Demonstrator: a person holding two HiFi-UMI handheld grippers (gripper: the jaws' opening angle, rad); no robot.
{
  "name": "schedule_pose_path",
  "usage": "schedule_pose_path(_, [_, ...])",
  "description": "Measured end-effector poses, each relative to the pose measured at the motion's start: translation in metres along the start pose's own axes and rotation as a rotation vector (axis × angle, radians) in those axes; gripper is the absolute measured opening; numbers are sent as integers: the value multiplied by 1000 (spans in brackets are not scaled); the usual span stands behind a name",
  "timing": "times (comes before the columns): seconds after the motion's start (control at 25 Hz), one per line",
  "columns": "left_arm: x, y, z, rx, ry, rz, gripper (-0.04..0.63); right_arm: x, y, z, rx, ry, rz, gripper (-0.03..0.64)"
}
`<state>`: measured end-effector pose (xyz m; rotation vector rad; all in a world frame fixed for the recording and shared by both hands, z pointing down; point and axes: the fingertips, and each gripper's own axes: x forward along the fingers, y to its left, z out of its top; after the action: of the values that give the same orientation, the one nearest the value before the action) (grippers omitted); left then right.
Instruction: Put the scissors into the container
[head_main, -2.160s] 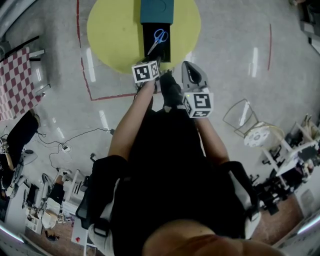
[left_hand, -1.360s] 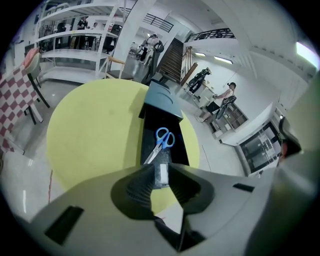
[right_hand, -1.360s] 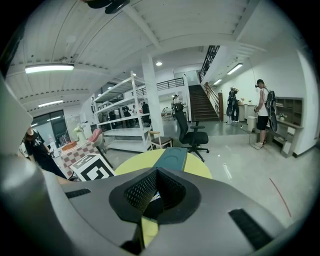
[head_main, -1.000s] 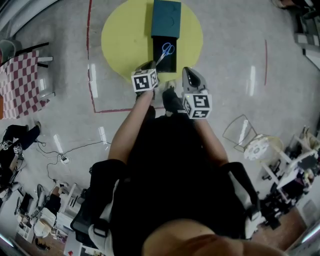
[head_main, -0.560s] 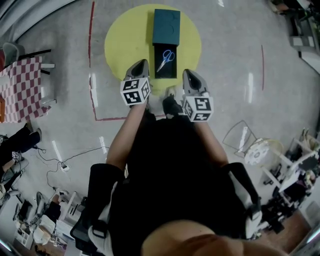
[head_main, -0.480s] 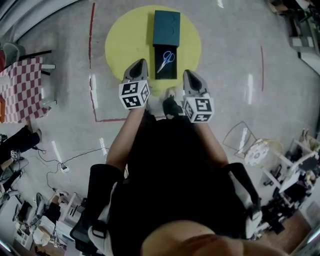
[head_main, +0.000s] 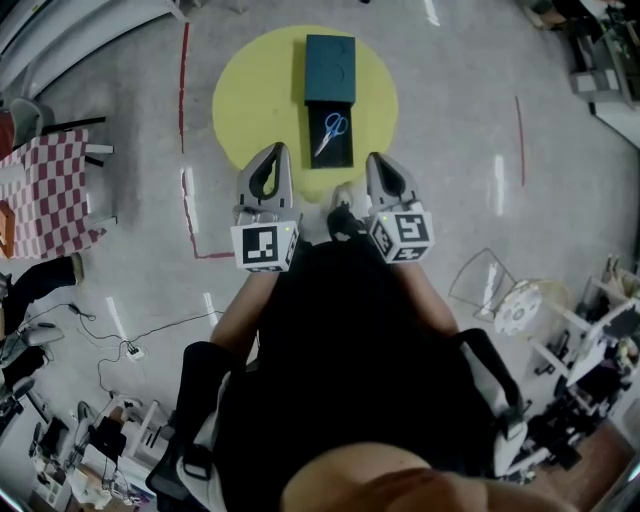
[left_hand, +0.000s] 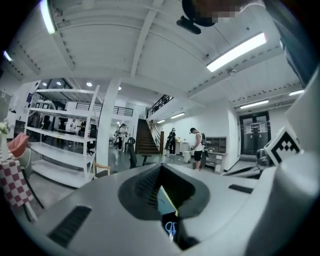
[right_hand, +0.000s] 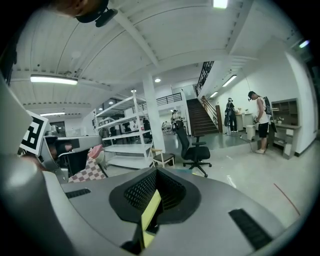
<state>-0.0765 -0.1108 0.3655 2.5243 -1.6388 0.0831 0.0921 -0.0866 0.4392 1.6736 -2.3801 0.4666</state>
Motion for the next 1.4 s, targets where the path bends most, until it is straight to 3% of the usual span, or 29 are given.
schedule_pose_path(0.12, [-14,-13,10,35,-36,-22,-4,-7,6,8,-10,-23,19,-3])
schedule_pose_path(0.4, [-20,-32,-13,50,17,-57,-3,-13,9,5,2,-27,21,-3])
schedule_pose_path(1.4, [-11,-28,-29,60,62,-65,-3,-8,10,-2,4,-17,13,-3])
